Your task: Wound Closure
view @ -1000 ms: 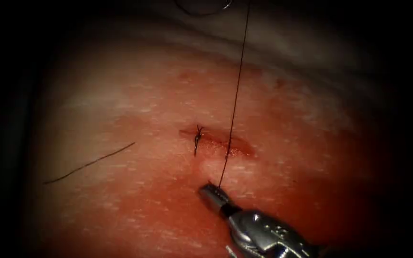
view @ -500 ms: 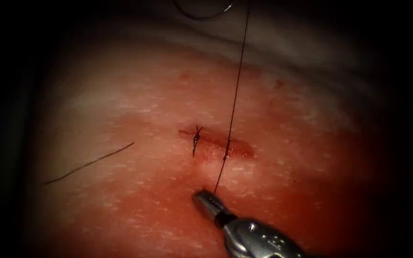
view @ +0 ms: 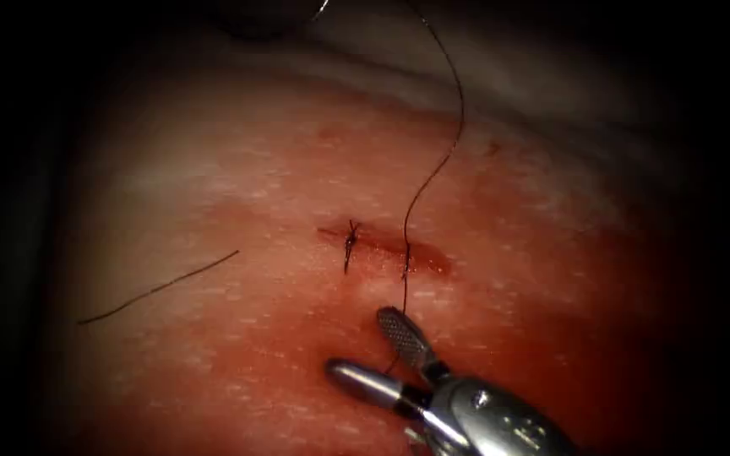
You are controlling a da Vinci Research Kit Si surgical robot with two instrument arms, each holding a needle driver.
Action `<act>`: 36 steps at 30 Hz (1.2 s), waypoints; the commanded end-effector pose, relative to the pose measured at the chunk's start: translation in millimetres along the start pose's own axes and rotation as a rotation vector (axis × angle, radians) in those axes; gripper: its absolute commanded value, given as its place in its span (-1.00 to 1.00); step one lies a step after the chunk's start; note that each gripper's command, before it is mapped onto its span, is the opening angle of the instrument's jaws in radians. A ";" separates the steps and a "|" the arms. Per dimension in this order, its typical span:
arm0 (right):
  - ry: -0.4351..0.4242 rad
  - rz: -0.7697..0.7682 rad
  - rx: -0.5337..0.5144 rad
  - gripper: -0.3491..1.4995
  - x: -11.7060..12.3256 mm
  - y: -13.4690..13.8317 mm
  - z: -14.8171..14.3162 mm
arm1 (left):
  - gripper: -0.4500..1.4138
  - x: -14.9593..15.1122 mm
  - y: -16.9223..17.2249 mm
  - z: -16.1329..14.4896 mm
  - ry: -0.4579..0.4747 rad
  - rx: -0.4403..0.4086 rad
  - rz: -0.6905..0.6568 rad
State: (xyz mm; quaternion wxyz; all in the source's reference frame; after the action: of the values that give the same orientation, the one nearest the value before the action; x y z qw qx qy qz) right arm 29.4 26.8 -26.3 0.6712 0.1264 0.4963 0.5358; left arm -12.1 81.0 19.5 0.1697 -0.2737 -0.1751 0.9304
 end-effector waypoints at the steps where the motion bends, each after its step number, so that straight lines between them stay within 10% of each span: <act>1: -0.009 -0.049 -0.002 0.82 2.1 -0.1 0.5 | -0.89 -0.3 1.8 -0.6 0.003 -0.011 0.008; 7: -0.043 -0.328 0.044 0.43 4.6 3.9 1.7 | -0.89 -1.8 9.2 -4.5 0.006 -0.036 0.026; 8: -0.056 -0.355 0.074 0.16 4.4 4.4 1.8 | -0.89 -2.0 9.9 -4.7 0.004 -0.034 0.028; 9: -0.102 -0.401 0.134 -0.87 3.9 5.6 1.9 | -0.89 -2.3 11.4 -5.2 0.006 -0.044 0.032; 10: -0.108 -0.413 0.153 -1.00 3.7 6.1 1.9 | -0.89 -2.4 11.9 -5.4 0.007 -0.047 0.034; 23: 0.079 -0.403 0.112 -1.00 6.1 15.0 6.0 | -0.89 -2.3 20.9 -4.9 0.056 -0.101 0.060; 36: 0.128 -0.323 0.198 -1.00 2.2 17.4 10.0 | -0.89 -2.8 24.5 -2.6 0.069 -0.115 0.082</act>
State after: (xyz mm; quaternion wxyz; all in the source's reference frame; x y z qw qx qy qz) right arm 26.1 39.3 -10.9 0.6965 0.0760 0.6069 0.3753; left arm -13.3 59.3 7.9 0.1218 -0.3220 -0.2102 0.9150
